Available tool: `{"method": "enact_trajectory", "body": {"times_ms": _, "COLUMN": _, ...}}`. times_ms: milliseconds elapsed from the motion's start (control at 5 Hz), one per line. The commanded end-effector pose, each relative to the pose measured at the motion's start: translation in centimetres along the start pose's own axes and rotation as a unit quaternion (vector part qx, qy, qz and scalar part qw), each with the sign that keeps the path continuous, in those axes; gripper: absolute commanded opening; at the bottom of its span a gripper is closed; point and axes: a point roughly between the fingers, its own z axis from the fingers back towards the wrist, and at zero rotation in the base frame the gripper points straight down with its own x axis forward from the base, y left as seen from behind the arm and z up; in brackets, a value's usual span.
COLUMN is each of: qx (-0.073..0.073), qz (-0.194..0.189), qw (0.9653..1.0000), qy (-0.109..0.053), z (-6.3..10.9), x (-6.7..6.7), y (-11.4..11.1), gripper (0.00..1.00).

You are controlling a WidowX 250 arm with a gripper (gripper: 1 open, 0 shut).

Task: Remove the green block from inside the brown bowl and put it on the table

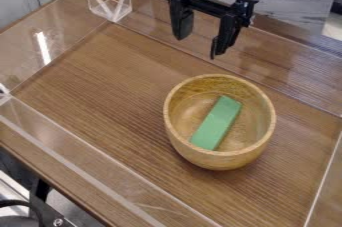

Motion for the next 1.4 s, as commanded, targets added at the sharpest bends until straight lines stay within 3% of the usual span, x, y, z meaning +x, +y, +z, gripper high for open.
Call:
{"method": "enact_trajectory", "body": {"times_ms": 0, "qx": -0.002, "qz": -0.006, "qw": 1.0000, "qy": -0.001, "z": -1.0, "x": -0.1, "y": -0.7, "gripper": 1.00}}
{"method": "enact_trajectory", "body": {"times_ms": 200, "qx": -0.001, "qz": -0.036, "qw": 0.9992, "qy": 0.015, "z": -4.4, "x": -2.3, "y": -4.0, "gripper": 1.00}}
{"method": "enact_trajectory", "body": {"times_ms": 400, "qx": 0.005, "qz": -0.068, "qw": 0.9977, "qy": -0.001, "z": -6.1, "x": -3.6, "y": -8.2, "gripper": 1.00}}
{"method": "enact_trajectory", "body": {"times_ms": 600, "qx": 0.000, "qz": -0.075, "qw": 0.9969, "qy": -0.022, "z": -7.1, "x": -3.7, "y": -8.6, "gripper": 1.00}}
{"method": "enact_trajectory", "body": {"times_ms": 1200, "qx": -0.014, "qz": -0.082, "qw": 0.9959, "qy": -0.036, "z": -9.2, "x": -2.9, "y": -8.0, "gripper": 1.00}}
